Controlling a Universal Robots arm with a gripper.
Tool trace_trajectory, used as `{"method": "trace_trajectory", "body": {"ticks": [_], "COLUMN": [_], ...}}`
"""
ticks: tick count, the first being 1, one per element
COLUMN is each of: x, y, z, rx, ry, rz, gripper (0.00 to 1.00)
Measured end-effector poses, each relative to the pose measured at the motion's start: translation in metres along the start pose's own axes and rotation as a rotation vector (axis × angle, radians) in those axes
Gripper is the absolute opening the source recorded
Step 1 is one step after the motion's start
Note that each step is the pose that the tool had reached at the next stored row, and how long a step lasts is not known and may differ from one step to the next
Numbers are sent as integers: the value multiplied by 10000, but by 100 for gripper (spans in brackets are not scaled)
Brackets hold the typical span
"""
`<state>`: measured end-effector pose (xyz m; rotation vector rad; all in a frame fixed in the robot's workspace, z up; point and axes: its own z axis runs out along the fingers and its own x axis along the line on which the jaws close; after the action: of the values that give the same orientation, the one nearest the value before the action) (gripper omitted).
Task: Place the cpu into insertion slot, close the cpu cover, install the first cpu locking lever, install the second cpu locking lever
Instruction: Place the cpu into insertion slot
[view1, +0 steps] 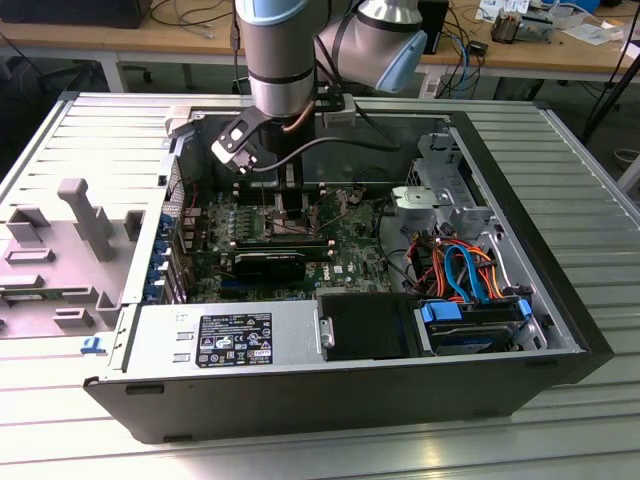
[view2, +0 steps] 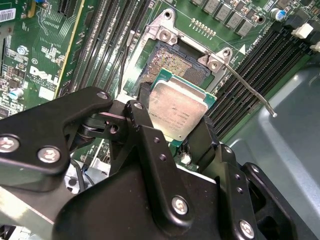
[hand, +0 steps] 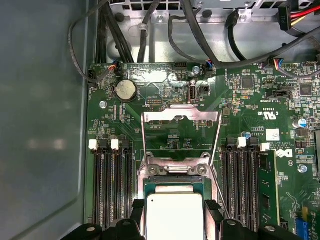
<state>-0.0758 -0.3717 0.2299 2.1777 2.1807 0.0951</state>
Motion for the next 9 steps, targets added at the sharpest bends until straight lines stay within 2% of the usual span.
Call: {"method": "trace_trajectory", "body": {"ticks": [9], "x": [-3], "y": [-7], "z": [41], "rx": [1], "ry": [-5], "rz": [0], "gripper": [55]}}
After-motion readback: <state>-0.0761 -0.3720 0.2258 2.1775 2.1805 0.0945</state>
